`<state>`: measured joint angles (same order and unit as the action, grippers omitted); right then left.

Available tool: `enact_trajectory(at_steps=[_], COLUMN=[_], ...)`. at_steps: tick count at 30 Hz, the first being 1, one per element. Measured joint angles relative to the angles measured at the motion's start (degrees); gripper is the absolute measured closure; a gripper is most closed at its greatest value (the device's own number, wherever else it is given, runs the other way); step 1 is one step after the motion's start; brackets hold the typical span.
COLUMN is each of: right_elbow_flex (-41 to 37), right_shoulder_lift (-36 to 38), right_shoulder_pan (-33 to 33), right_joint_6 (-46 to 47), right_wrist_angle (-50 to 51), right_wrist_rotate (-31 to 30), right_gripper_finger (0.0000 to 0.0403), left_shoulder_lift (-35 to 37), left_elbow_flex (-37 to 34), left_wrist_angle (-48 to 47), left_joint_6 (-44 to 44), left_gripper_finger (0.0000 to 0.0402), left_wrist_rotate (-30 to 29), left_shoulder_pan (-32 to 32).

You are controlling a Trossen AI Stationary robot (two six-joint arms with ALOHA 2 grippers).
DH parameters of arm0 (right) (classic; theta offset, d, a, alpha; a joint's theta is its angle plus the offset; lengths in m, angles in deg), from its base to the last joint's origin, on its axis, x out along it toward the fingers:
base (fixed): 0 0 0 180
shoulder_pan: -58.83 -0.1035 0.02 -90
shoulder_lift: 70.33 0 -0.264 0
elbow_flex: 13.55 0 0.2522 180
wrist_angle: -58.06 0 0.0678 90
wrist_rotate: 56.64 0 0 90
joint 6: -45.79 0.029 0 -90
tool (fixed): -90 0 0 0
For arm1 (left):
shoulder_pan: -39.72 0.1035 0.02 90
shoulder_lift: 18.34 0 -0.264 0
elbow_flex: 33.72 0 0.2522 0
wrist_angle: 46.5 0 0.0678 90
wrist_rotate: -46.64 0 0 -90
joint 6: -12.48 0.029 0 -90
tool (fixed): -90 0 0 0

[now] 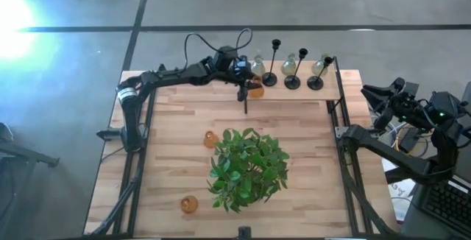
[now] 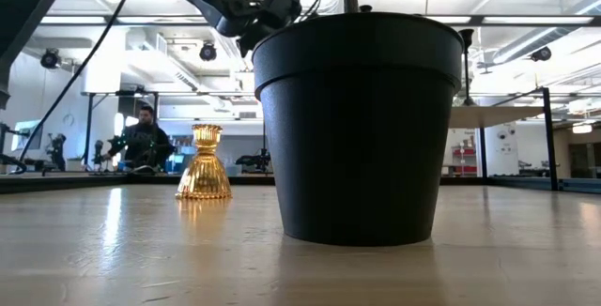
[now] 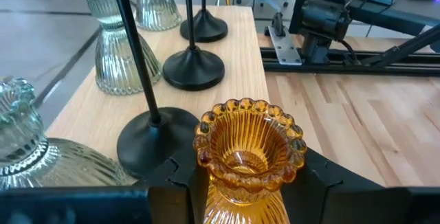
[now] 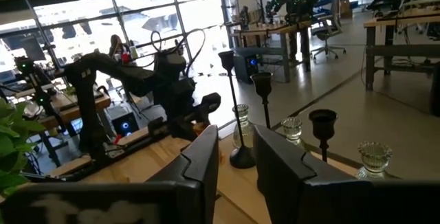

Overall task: Pick & Place candle stick holders
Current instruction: Put the top yellow glass candle holder on the shelf

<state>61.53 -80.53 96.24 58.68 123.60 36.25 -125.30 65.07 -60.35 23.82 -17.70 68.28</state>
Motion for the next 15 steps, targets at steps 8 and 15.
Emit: enact_trajectory(at_steps=[8,15], right_elbow_flex=[0.00,0.00], right_shoulder_lift=[0.00,0.00], right_shoulder_pan=[0.00,0.00], right_joint_6=[0.02,0.04], right_wrist_angle=[0.01,-0.01], right_wrist_rotate=[0.00,0.00], right_gripper_finger=[0.0320,0.0334], left_shoulder_lift=[0.00,-0.13], left_elbow_flex=[-0.95,-1.15], left_wrist_angle=[1.91,1.53], left_joint_6=[1.47,2.61], left_gripper_finger=[0.0254,0.0222], left_wrist_rotate=[-1.73,-3.79], left_shoulder_pan=[0.02,0.07])
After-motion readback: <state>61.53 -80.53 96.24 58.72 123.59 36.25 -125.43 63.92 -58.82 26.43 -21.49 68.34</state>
